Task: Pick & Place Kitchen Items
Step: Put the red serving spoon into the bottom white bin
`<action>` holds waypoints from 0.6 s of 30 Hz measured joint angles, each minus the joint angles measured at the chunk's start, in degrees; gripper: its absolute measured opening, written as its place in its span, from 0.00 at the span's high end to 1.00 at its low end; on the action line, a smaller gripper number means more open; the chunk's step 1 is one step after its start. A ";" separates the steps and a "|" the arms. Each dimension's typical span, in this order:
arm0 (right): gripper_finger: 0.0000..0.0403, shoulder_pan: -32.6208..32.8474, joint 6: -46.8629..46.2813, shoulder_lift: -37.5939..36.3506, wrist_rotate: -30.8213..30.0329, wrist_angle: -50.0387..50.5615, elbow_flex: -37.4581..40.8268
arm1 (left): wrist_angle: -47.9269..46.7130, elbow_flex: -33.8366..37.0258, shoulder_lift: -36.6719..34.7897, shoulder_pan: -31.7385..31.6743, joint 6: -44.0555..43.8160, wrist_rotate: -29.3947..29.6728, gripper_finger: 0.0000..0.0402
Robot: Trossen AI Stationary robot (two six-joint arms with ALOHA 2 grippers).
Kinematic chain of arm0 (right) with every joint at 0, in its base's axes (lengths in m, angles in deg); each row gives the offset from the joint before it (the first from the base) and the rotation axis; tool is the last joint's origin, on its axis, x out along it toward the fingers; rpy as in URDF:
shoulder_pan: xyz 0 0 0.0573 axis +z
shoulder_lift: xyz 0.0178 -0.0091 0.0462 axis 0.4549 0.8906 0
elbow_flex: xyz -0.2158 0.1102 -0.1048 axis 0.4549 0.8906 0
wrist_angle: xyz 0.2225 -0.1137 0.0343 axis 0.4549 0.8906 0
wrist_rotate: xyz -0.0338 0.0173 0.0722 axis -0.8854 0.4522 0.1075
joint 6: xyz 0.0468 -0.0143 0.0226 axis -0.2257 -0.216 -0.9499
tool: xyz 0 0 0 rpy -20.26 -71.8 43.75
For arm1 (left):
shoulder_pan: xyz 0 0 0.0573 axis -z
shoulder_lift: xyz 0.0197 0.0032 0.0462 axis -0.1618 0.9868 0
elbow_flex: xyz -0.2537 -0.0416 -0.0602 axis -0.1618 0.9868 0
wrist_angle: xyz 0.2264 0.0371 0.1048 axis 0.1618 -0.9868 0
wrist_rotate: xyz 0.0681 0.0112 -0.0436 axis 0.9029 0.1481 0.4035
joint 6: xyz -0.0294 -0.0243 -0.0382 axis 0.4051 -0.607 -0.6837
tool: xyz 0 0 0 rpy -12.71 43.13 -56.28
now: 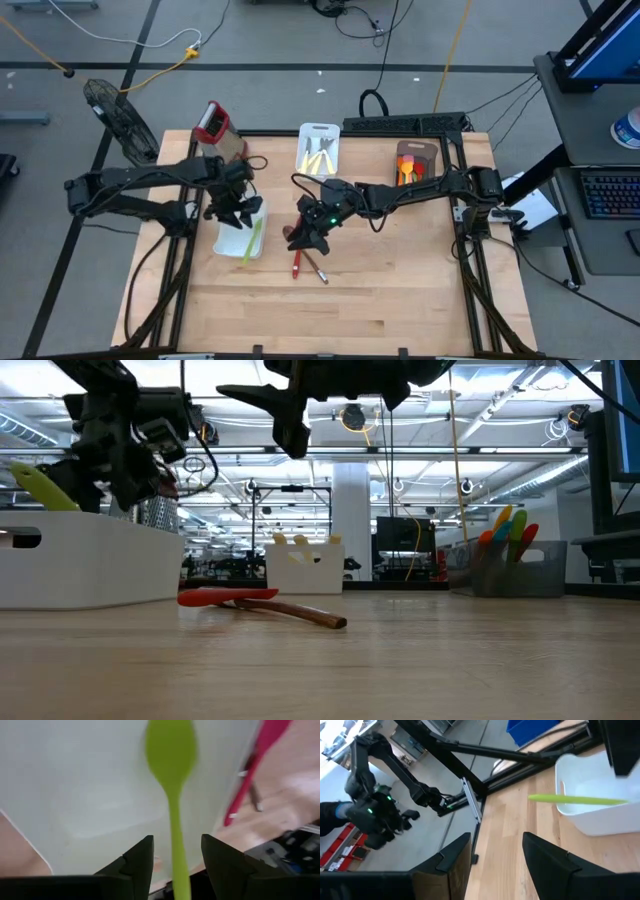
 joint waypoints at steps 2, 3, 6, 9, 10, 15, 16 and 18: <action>0.58 0.00 0.00 0.00 0.08 1.52 0.00 | 0.06 0.00 -2.58 -0.26 -1.05 0.40 0.57; 0.58 0.00 0.02 0.00 0.11 2.47 0.00 | 0.16 0.00 -4.09 -0.26 -1.58 1.13 0.57; 0.58 0.00 -0.05 0.00 0.13 5.02 0.00 | 1.14 0.00 -9.24 0.39 -2.13 3.95 0.58; 0.58 0.00 -1.49 0.00 0.08 7.38 0.00 | 5.82 0.02 -14.51 2.15 -0.74 8.21 0.59; 0.58 0.00 -1.51 0.00 0.06 7.78 0.02 | 7.40 0.02 -16.32 2.88 -0.34 9.75 0.59; 0.58 0.00 0.89 0.00 -0.02 5.76 0.02 | 13.72 0.00 -23.92 6.44 0.34 19.68 0.58; 0.58 0.00 2.76 0.00 -0.03 5.68 0.02 | 14.21 0.00 -25.21 7.03 0.56 21.18 0.58; 0.58 0.30 5.80 0.00 -0.14 5.63 0.02 | 14.25 0.00 -27.38 8.12 0.24 22.86 0.58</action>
